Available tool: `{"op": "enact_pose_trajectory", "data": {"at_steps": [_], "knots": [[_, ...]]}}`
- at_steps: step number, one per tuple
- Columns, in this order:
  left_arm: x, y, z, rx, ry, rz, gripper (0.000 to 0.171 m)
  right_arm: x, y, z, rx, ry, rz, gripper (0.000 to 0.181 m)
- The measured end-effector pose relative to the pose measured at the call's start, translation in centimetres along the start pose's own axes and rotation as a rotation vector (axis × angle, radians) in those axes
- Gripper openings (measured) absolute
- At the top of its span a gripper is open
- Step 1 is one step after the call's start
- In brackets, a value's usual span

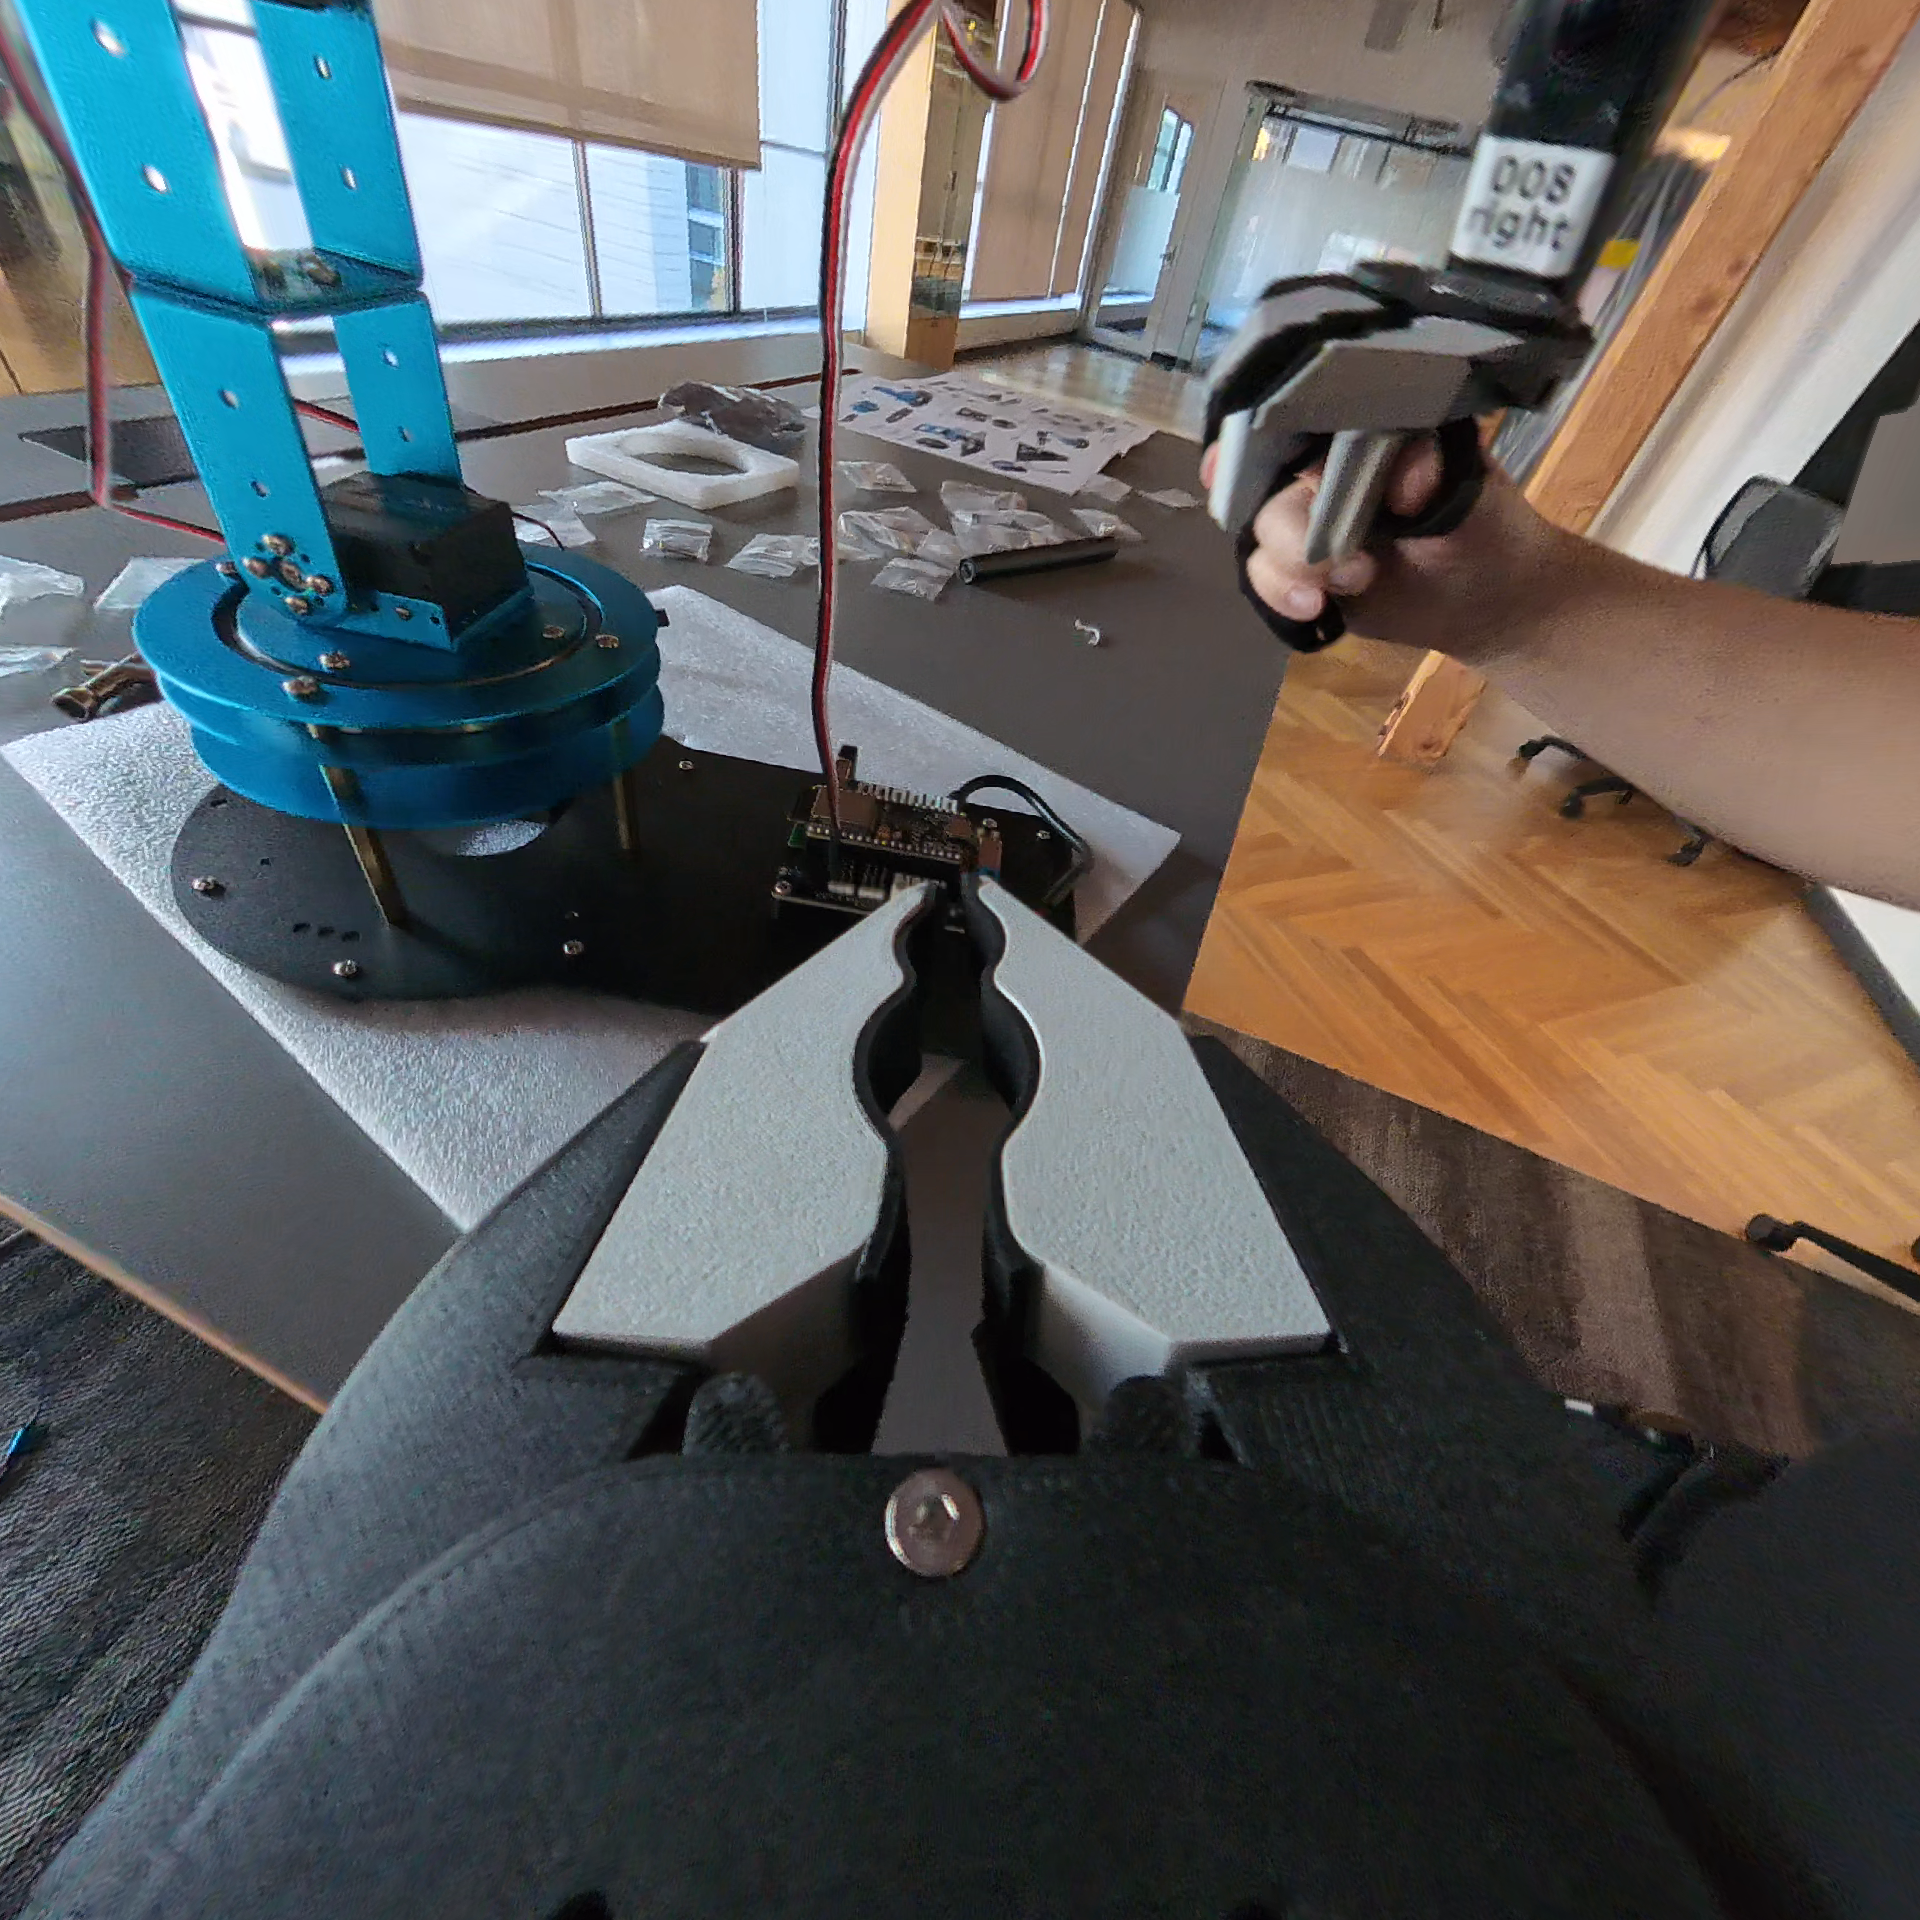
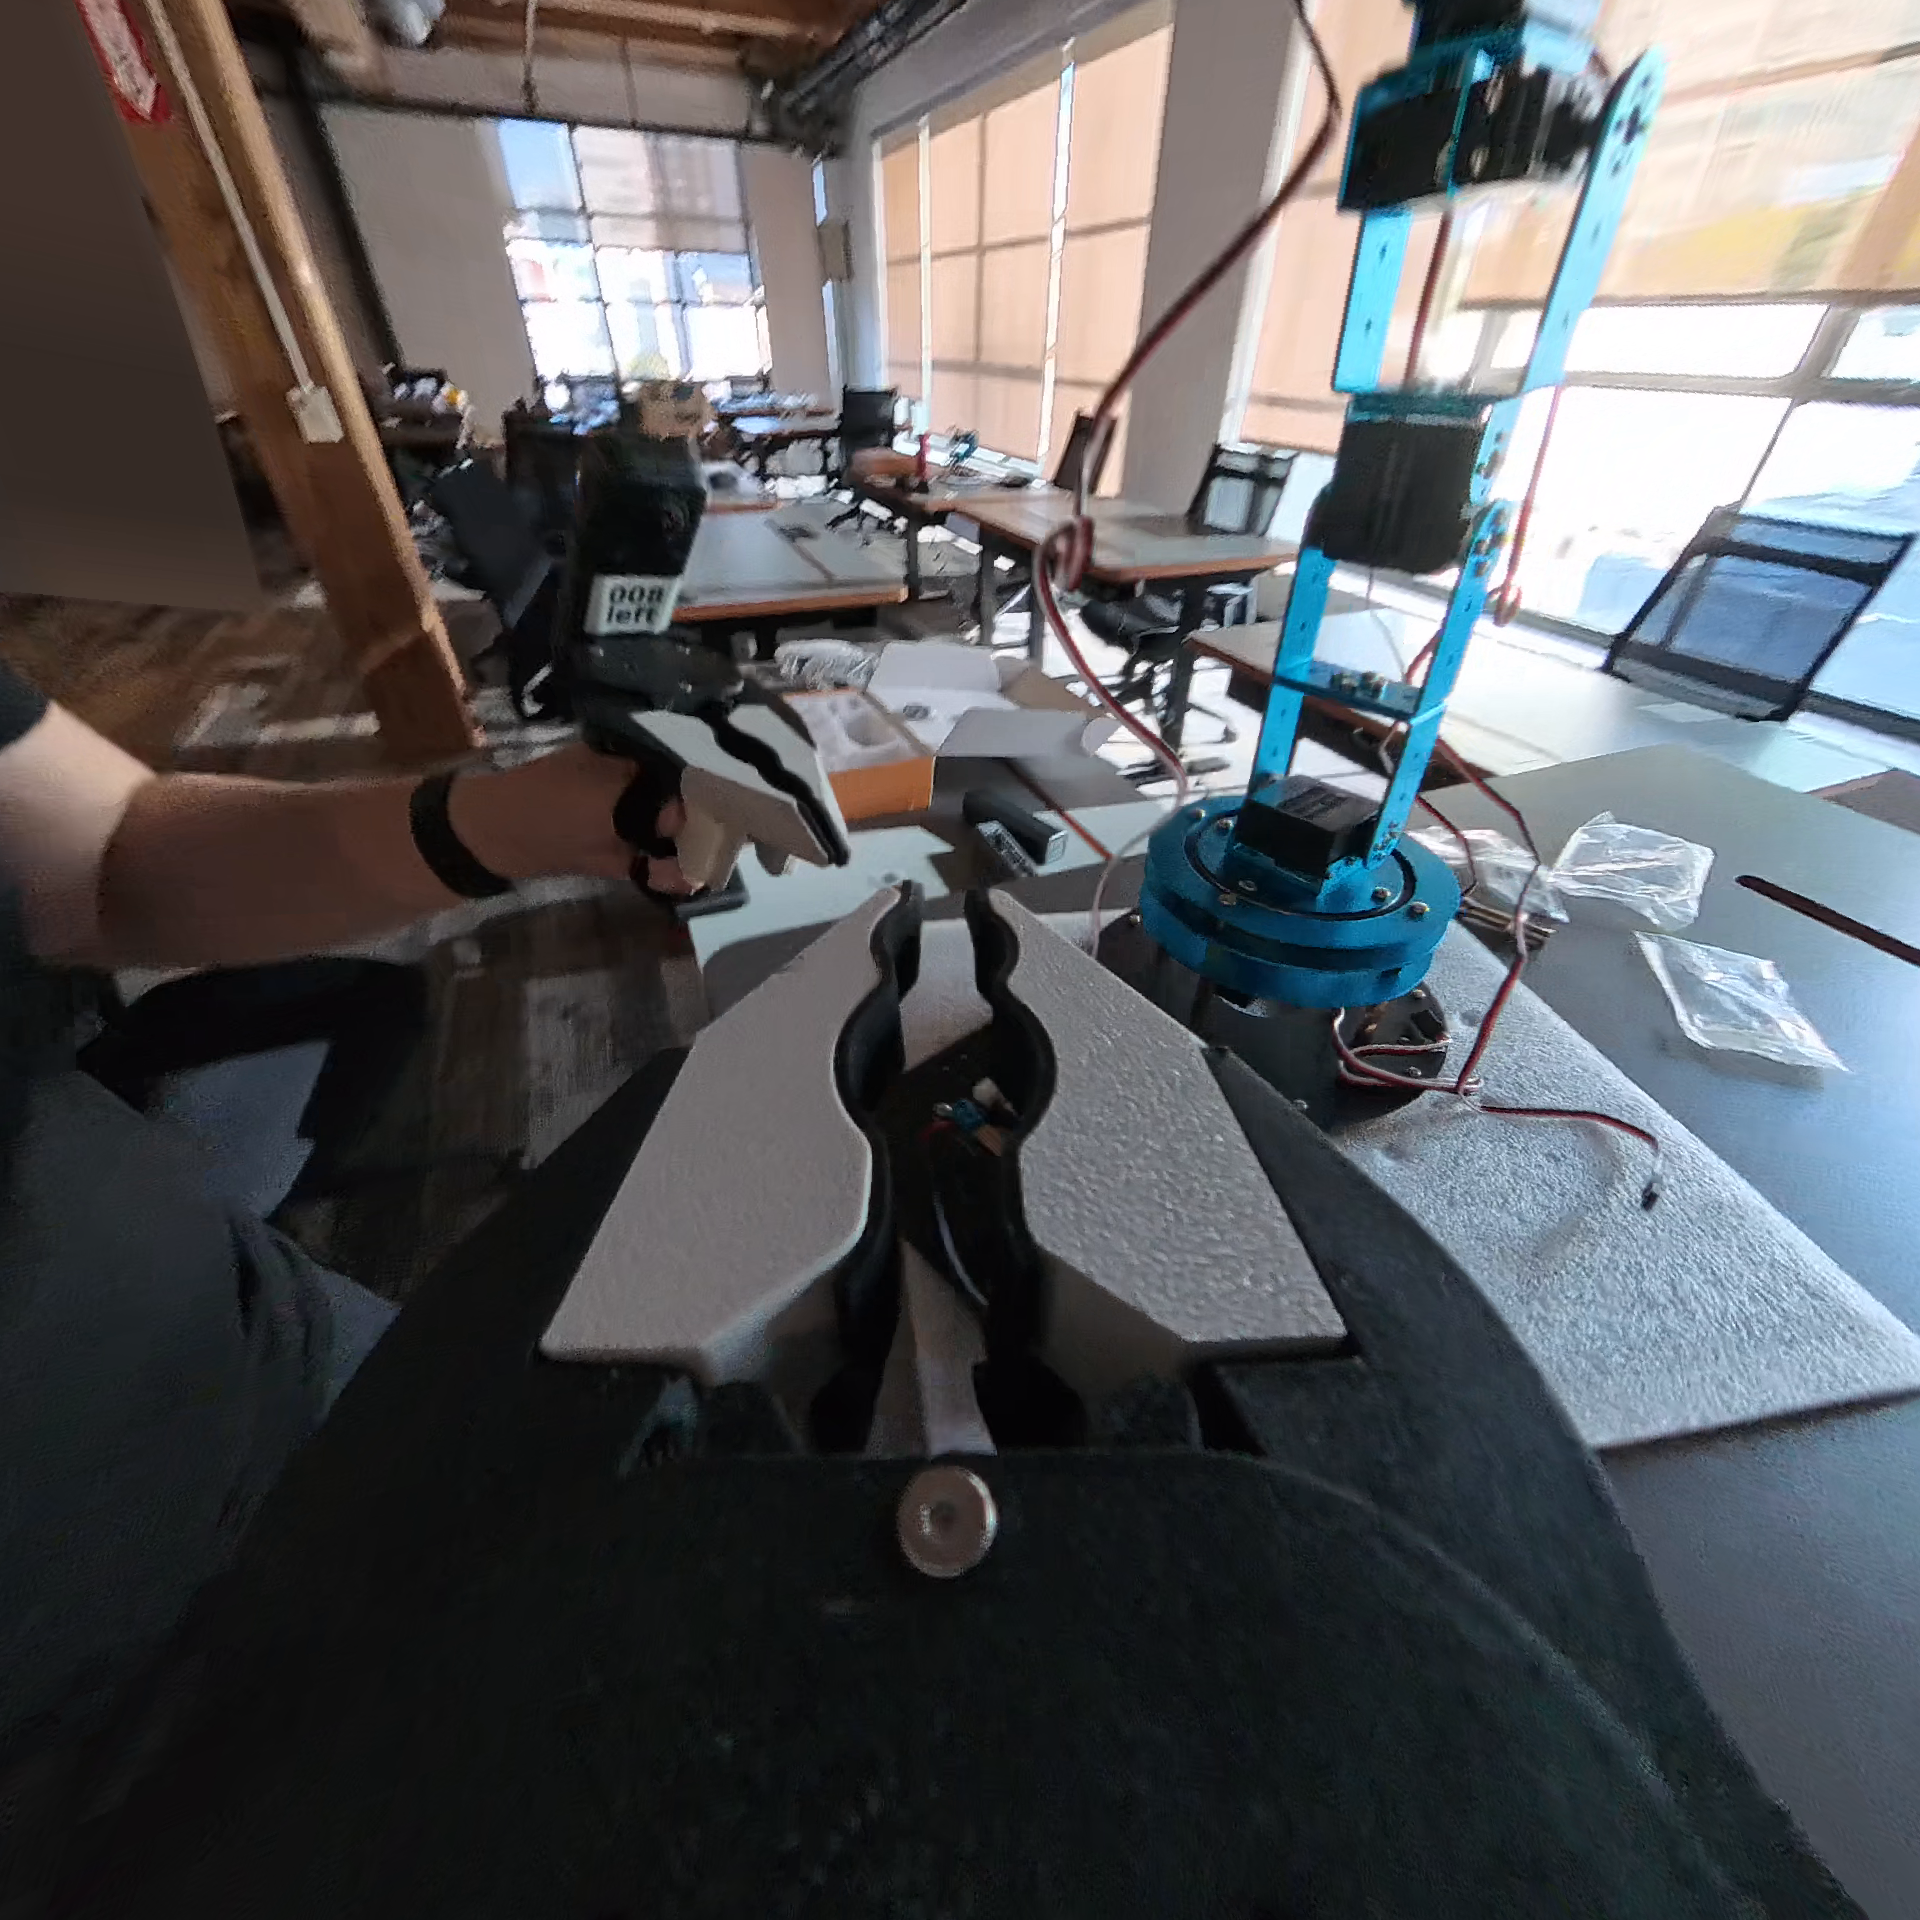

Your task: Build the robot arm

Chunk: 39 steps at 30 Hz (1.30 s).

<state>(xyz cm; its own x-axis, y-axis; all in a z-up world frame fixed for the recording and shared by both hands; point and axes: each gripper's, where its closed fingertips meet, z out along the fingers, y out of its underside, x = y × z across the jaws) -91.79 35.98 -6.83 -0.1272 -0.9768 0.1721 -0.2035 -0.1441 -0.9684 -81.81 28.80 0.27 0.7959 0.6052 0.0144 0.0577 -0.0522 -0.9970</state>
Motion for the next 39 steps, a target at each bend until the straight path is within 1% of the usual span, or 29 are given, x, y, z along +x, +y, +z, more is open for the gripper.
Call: {"op": "enact_pose_trajectory", "data": {"at_steps": [2,4,7,10,12,13,14,16,18,20,22,25,28,30,34,39], "knots": [[-0.3,-0.1,1.2,-0.040,-0.006,-0.007,0.002,1.6,0.7,1.1,-0.038,-0.086,0.015,0.009],[-0.6,0.0,2.3,-0.083,-0.019,-0.015,0.003,2.8,1.4,2.2,-0.080,-0.204,0.008,0.013],[-1.2,-0.2,3.8,-0.078,-0.037,-0.036,0.002,4.0,2.5,3.9,-0.143,-0.410,-0.064,0.016],[-1.6,0.5,5.0,-0.146,-0.053,-0.061,0.000,5.1,3.1,5.5,-0.186,-0.580,-0.093,0.019],[-2.1,1.2,5.4,-0.204,-0.098,-0.004,0.000,5.2,3.8,6.6,-0.225,-0.659,-0.130,0.021],[-2.8,1.2,5.5,-0.212,-0.150,0.036,0.008,5.1,4.4,7.0,-0.257,-0.688,-0.154,0.021],[-3.3,1.1,5.5,-0.207,-0.197,0.077,0.011,5.0,5.1,7.4,-0.288,-0.708,-0.180,0.021],[-3.9,0.8,5.6,-0.202,-0.241,0.128,0.011,4.9,6.0,8.0,-0.318,-0.743,-0.226,0.023],[-3.8,1.0,6.1,-0.219,-0.215,0.085,0.012,4.9,6.4,8.5,-0.328,-0.769,-0.247,0.022],[-3.2,1.0,6.8,-0.226,-0.165,0.032,0.017,5.0,6.8,8.7,-0.350,-0.787,-0.265,0.021],[-3.1,1.1,7.3,-0.238,-0.157,0.019,0.020,4.9,7.2,8.7,-0.365,-0.801,-0.292,0.019],[-3.1,1.3,7.9,-0.244,-0.145,0.050,0.010,4.4,7.8,8.7,-0.408,-0.815,-0.292,0.019],[-3.7,2.1,8.2,-0.271,-0.157,0.065,0.011,4.5,8.3,9.1,-0.443,-0.769,-0.325,0.019],[-3.7,2.4,8.4,-0.263,-0.147,0.060,0.011,4.9,8.8,9.3,-0.484,-0.744,-0.306,0.019],[-4.0,2.5,8.7,-0.244,-0.137,0.049,0.012,4.9,9.0,9.4,-0.494,-0.764,-0.223,0.019],[-4.1,2.0,8.4,-0.236,-0.139,0.084,0.010,4.9,9.6,9.7,-0.513,-0.745,-0.239,0.017]]}}
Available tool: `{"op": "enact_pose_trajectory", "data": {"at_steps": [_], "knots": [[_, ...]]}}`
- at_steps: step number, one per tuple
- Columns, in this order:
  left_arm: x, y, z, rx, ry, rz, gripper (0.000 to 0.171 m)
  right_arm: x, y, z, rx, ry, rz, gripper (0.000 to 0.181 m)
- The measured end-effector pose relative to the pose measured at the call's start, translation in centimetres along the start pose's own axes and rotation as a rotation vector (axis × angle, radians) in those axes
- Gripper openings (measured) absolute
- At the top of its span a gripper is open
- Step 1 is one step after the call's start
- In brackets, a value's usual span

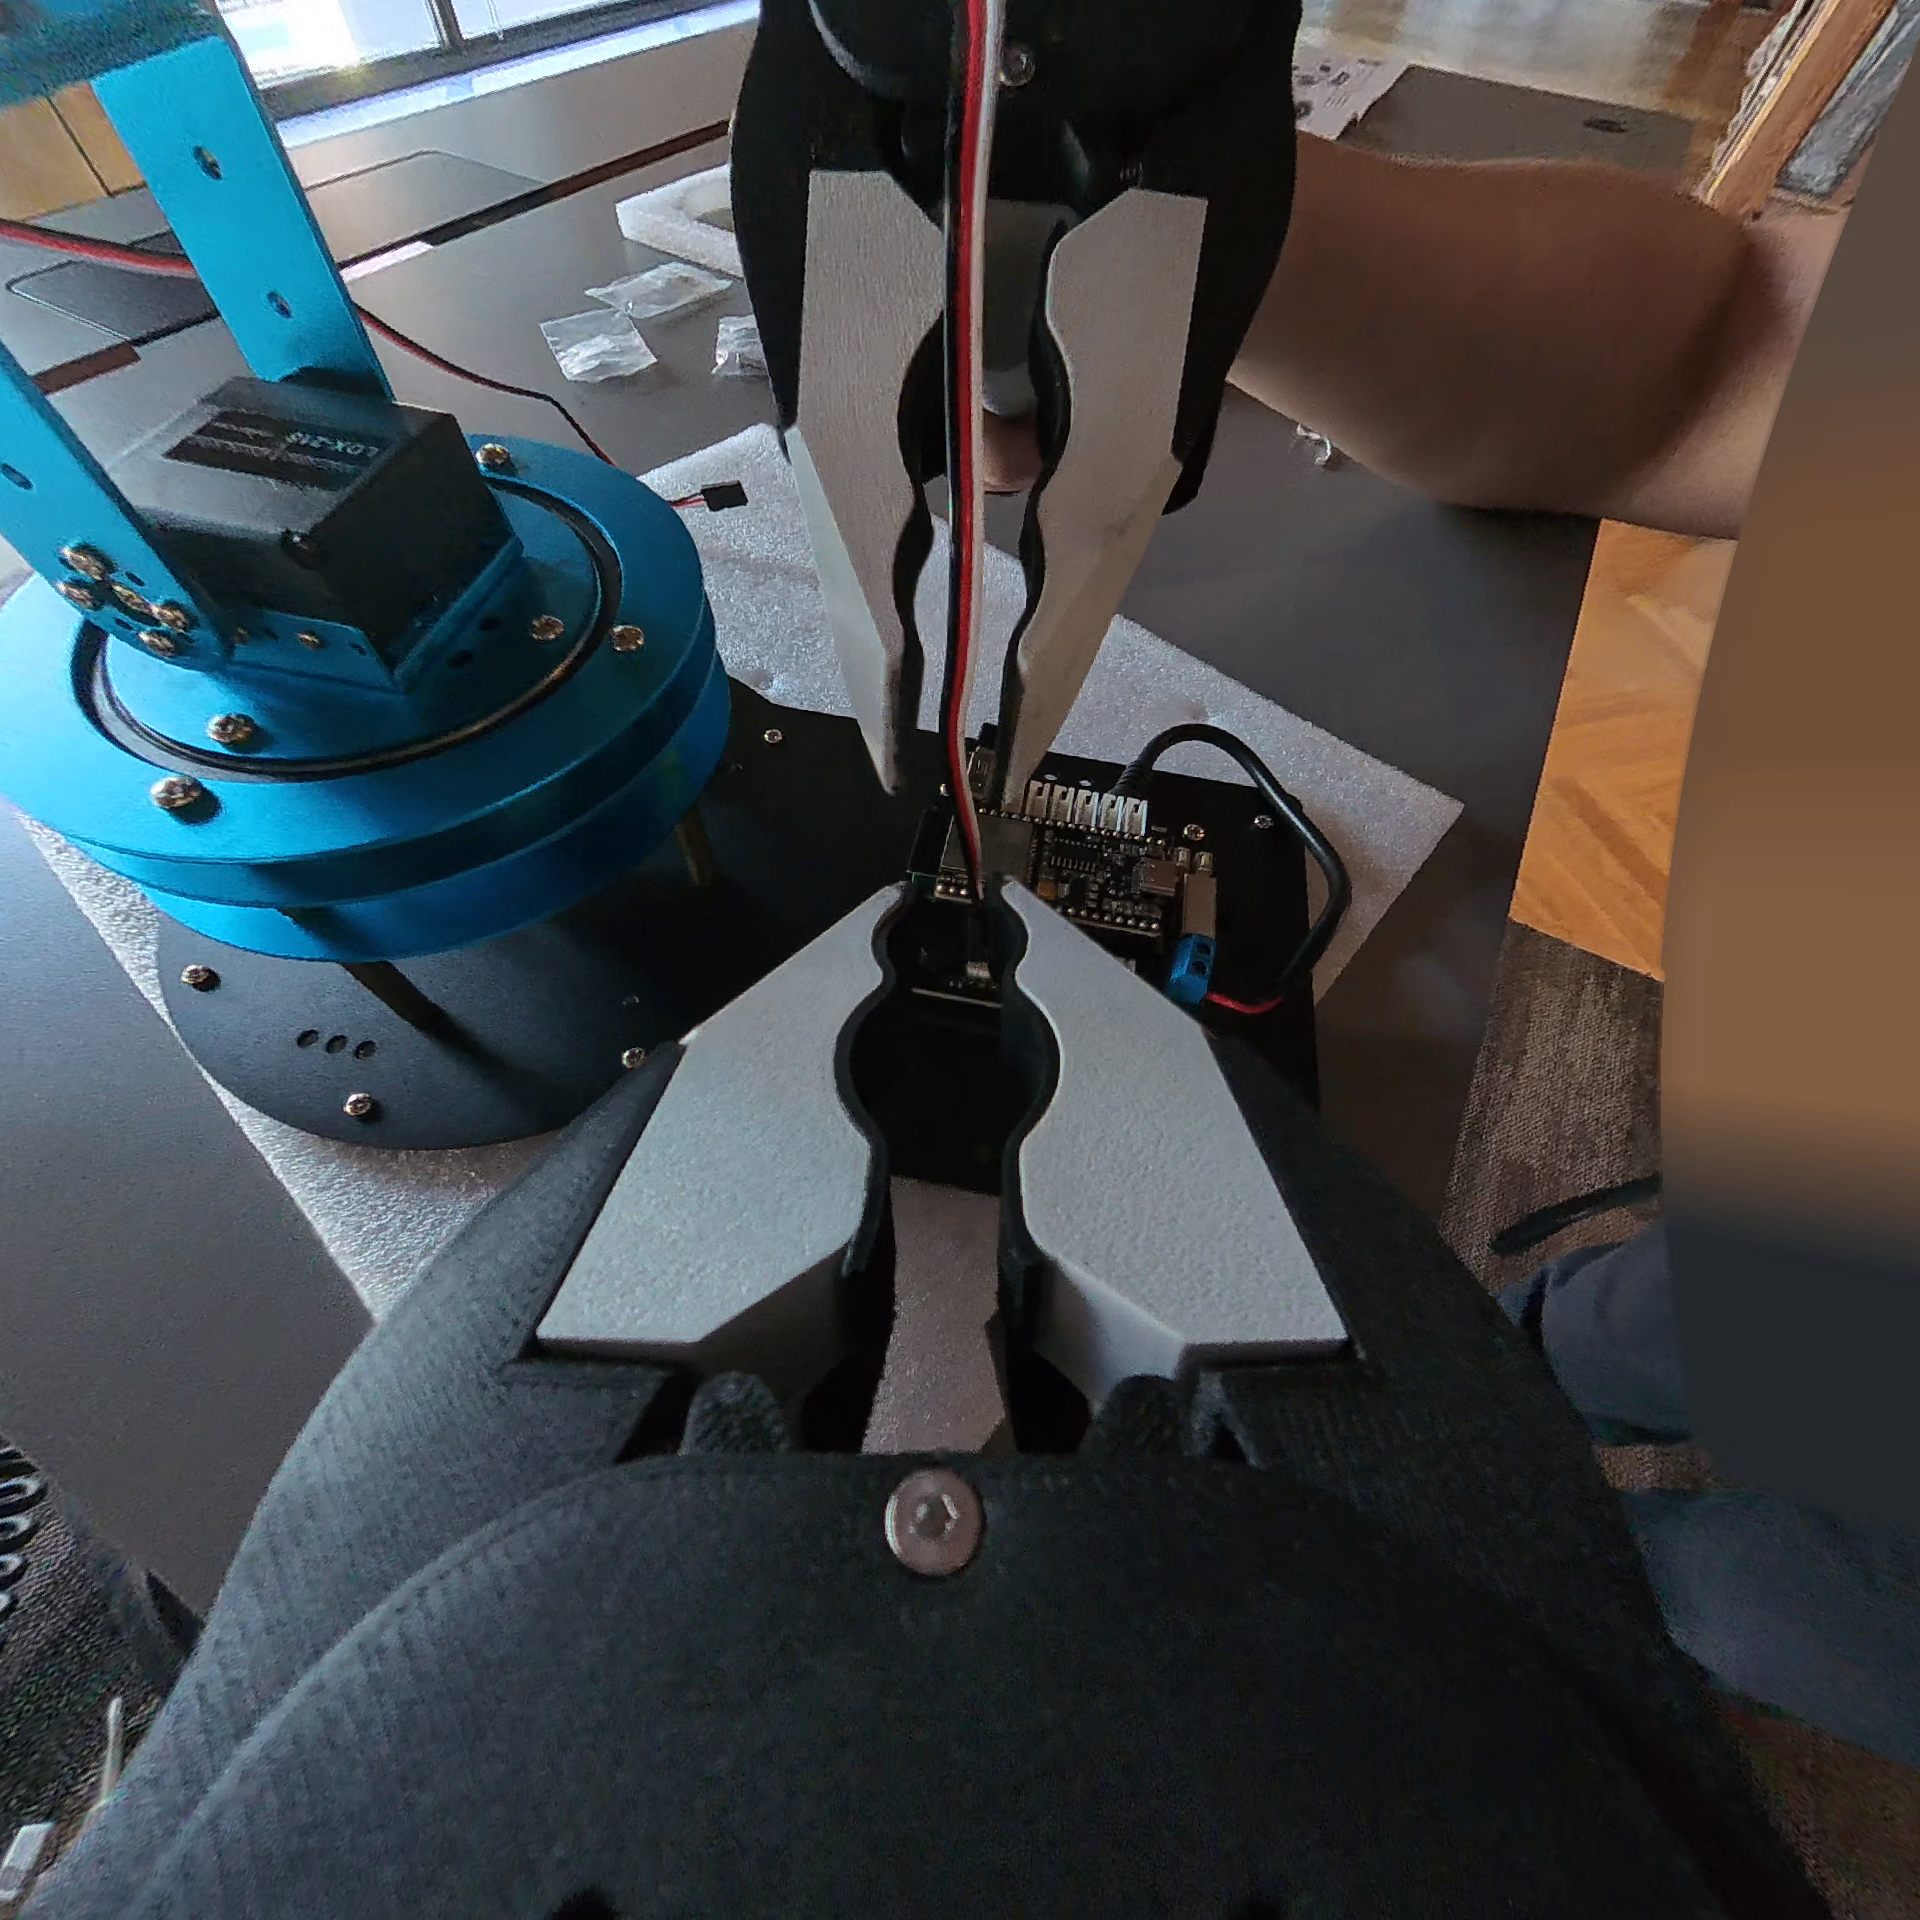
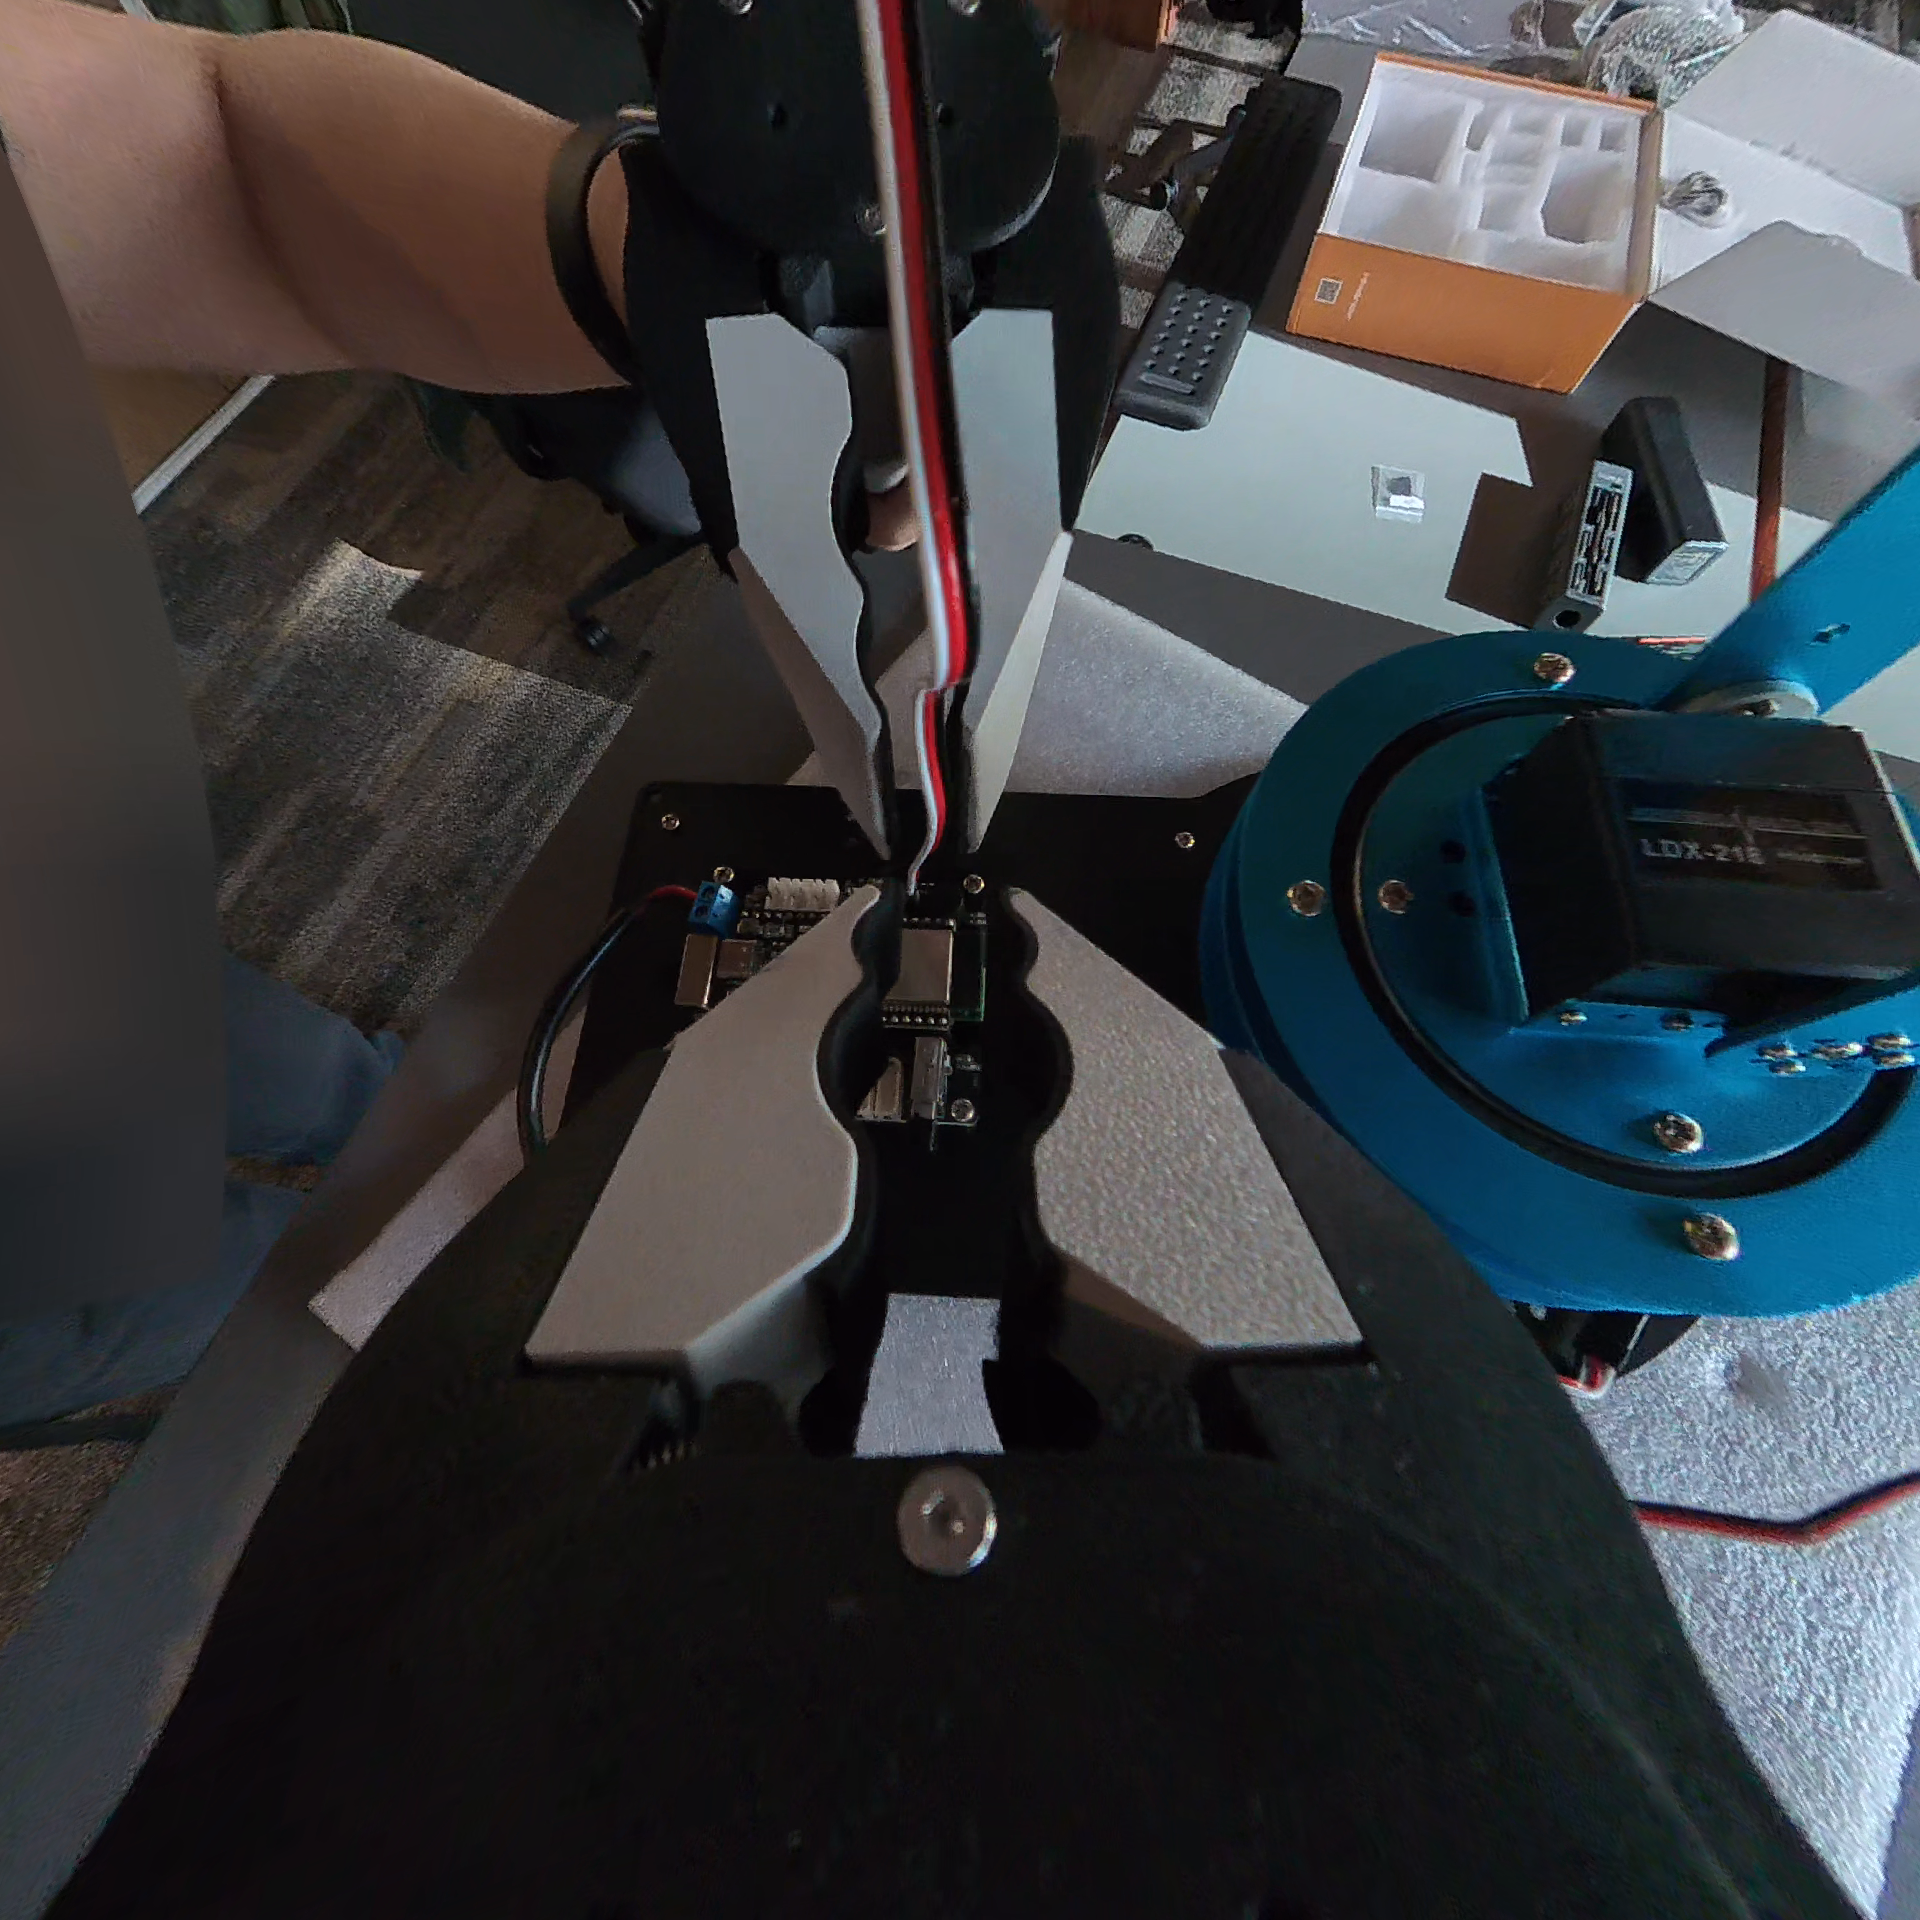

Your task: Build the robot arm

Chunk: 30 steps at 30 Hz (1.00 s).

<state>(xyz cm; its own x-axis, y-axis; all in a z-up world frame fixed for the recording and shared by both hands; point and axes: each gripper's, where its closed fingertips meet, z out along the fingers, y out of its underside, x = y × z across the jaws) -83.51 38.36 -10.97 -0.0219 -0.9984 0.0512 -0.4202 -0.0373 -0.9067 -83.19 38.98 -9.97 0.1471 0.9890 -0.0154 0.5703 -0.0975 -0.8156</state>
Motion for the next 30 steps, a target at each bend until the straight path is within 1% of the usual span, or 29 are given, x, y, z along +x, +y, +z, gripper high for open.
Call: {"op": "enact_pose_trajectory", "data": {"at_steps": [6,15,19,22,24,30], "knots": [[0.0,0.1,-0.5,-0.010,0.011,0.008,0.011,-0.2,0.3,0.7,-0.017,-0.014,-0.006,0.012],[0.3,0.6,0.2,-0.025,0.029,0.033,0.011,-0.6,0.7,1.4,-0.057,-0.012,-0.046,0.010],[0.4,0.6,0.4,-0.028,0.031,0.033,0.008,-0.7,0.7,1.6,-0.058,-0.013,-0.059,0.006],[0.5,0.7,0.5,-0.035,0.033,0.039,0.003,-0.7,0.8,1.7,-0.064,-0.003,-0.080,0.004],[0.5,0.7,0.5,-0.039,0.025,0.047,0.002,-0.8,0.8,1.7,-0.061,-0.010,-0.081,0.001],[0.5,0.7,0.5,-0.030,0.030,0.037,0.001,-0.9,0.7,1.7,-0.070,-0.004,-0.091,0.001]]}}
